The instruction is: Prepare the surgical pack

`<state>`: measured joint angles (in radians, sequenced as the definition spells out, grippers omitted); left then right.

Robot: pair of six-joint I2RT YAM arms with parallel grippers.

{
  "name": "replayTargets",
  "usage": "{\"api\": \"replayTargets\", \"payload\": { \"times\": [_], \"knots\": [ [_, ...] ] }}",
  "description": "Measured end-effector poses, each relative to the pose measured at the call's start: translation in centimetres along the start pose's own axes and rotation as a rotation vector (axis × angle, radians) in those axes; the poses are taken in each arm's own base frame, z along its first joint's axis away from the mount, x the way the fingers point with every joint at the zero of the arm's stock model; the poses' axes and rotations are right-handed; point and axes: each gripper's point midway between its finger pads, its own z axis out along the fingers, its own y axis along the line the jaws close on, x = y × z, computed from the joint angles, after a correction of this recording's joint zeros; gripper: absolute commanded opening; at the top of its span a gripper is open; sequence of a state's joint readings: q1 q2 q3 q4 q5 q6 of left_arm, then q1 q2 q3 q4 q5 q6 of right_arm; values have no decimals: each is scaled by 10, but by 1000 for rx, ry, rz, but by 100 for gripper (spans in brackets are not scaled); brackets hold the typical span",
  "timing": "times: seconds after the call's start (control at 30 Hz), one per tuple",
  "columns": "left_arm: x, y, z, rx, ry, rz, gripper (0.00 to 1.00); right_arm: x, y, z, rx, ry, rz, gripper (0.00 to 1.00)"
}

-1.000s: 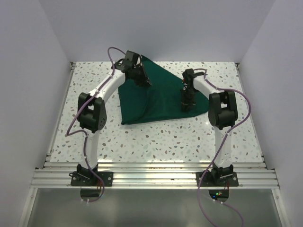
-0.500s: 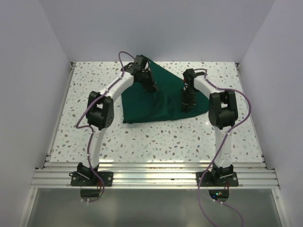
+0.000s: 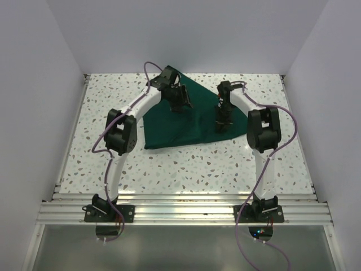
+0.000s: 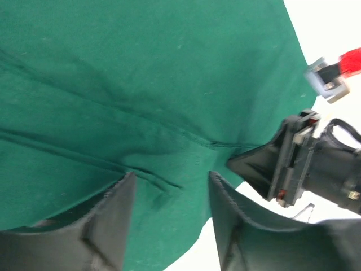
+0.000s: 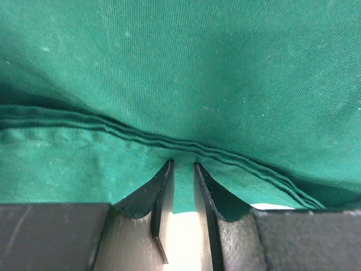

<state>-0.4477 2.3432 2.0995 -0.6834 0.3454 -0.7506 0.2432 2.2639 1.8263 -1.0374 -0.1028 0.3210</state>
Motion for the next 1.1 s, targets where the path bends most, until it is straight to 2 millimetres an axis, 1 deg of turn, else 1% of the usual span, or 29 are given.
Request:
{"api": "replayTargets", "payload": {
  "times": [0.07,0.1,0.17,0.2,0.23,0.3,0.33,0.37,0.43,0.53,0.6,0.67,0.7,0.77,0.83,0.93,1.0,1.03,1.1],
  "knots": [
    [1,5,0,-24,0,10,63,-3,1,-1,1,1,4,26],
    [1,8,-2,-39,-3,16,64,-7,1,-2,-1,-6,10,31],
    [0,13,-6,-72,-13,31,64,-14,3,-5,-7,-28,20,40],
    [-2,15,-11,-86,-24,46,64,-18,3,-7,-10,-43,29,48],
    [-4,14,-17,-97,-36,57,64,-23,2,-10,-15,-63,43,52],
    [-10,11,-32,-108,-70,88,64,-33,-1,-16,-25,-102,68,63],
    [-12,9,-43,-114,-92,107,64,-40,-6,-21,-34,-132,91,75],
    [-14,8,-54,-119,-114,126,63,-47,-12,-28,-42,-167,121,79],
    [-14,7,-78,-129,-154,163,62,-59,-30,-42,-48,-233,170,83],
    [-11,12,-110,-147,-209,213,62,-76,-70,-67,-25,-337,280,83],
    [-9,18,-122,-164,-235,236,61,-89,-98,-79,-2,-401,355,82],
    [-6,30,-125,-187,-244,252,60,-99,-126,-84,31,-446,418,81],
    [-4,35,-123,-196,-244,260,60,-101,-136,-83,49,-452,441,81],
    [5,53,-118,-233,-219,267,60,-101,-156,-82,91,-460,480,80],
    [14,70,-113,-265,-188,271,60,-101,-168,-77,121,-459,500,79],
    [22,90,-111,-296,-160,270,59,-99,-176,-67,131,-445,503,74],
    [23,99,-115,-309,-157,258,59,-101,-177,-56,118,-429,497,73],
    [23,104,-118,-314,-158,252,59,-101,-176,-50,108,-421,488,70],
    [20,111,-126,-322,-171,239,59,-101,-176,-38,97,-401,481,69]
  ]
}}
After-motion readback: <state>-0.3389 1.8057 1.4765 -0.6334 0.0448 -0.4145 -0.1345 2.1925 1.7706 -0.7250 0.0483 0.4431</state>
